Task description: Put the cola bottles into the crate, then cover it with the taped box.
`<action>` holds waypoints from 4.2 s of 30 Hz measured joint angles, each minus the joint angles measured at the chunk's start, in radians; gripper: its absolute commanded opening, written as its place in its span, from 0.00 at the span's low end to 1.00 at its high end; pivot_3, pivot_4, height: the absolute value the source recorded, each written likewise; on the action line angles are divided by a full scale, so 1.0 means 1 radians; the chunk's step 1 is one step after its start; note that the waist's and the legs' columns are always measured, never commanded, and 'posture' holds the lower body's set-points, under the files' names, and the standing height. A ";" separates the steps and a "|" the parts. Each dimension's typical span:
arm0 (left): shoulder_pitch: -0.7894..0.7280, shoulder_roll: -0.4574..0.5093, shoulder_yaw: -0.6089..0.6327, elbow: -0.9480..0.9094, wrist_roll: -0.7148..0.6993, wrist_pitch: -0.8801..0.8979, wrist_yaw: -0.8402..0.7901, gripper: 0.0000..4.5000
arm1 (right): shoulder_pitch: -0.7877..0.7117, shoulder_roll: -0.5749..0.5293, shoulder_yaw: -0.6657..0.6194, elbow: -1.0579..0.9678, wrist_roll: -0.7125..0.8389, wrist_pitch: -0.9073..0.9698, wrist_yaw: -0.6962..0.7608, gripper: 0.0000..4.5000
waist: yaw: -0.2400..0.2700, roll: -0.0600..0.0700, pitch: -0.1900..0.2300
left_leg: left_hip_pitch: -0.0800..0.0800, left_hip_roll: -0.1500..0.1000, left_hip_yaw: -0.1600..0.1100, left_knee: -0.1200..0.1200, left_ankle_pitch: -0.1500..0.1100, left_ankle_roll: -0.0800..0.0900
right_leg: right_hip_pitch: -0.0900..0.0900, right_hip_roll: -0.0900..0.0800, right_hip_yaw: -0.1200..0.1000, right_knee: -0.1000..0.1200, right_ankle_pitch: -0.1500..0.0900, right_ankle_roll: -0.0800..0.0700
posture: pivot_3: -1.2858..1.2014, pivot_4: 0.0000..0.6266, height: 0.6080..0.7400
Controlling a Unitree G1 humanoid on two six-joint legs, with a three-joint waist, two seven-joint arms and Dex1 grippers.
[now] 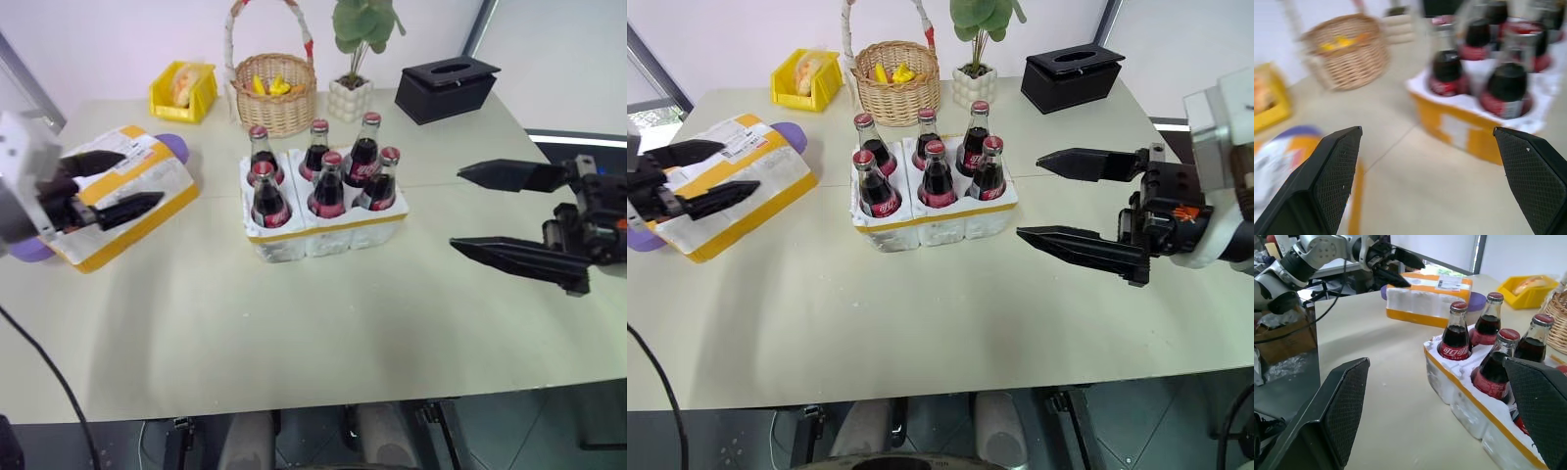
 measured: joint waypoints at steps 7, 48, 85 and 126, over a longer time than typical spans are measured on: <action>0.269 0.033 0.082 0.048 0.104 -0.126 -0.034 1.00 | 0.004 -0.014 0.051 0.022 -0.013 -0.042 0.007 0.99 | -0.003 0.000 0.000 | -0.001 0.000 0.003 -0.003 0.000 0.000 | -0.003 -0.002 0.000 -0.002 0.002 -0.003 | 0.52 0.24 1.00; 0.455 0.145 -0.103 0.609 0.892 -1.020 0.459 1.00 | 0.008 -0.055 0.158 0.124 -0.131 -0.130 0.074 0.99 | -0.002 -0.011 -0.006 | -0.001 0.007 0.033 -0.015 -0.001 0.001 | -0.013 -0.015 -0.004 -0.010 0.008 -0.001 | 0.52 0.24 1.00; -0.143 -0.045 -0.538 0.988 1.081 -0.779 0.964 0.88 | 0.056 -0.088 0.052 0.062 -0.060 -0.078 -0.033 1.00 | 0.026 -0.015 -0.008 | 0.001 0.015 0.035 0.001 -0.001 0.001 | -0.011 -0.008 -0.003 0.001 0.013 -0.005 | 0.52 0.24 1.00; -0.654 -0.044 -0.695 0.472 1.025 -0.908 0.430 0.11 | 0.247 -0.040 -0.031 0.048 -0.133 -0.113 -0.042 1.00 | 0.041 -0.019 -0.009 | -0.001 0.015 0.036 0.002 -0.001 0.001 | -0.010 -0.006 -0.001 0.000 0.014 -0.003 | 0.52 0.24 1.00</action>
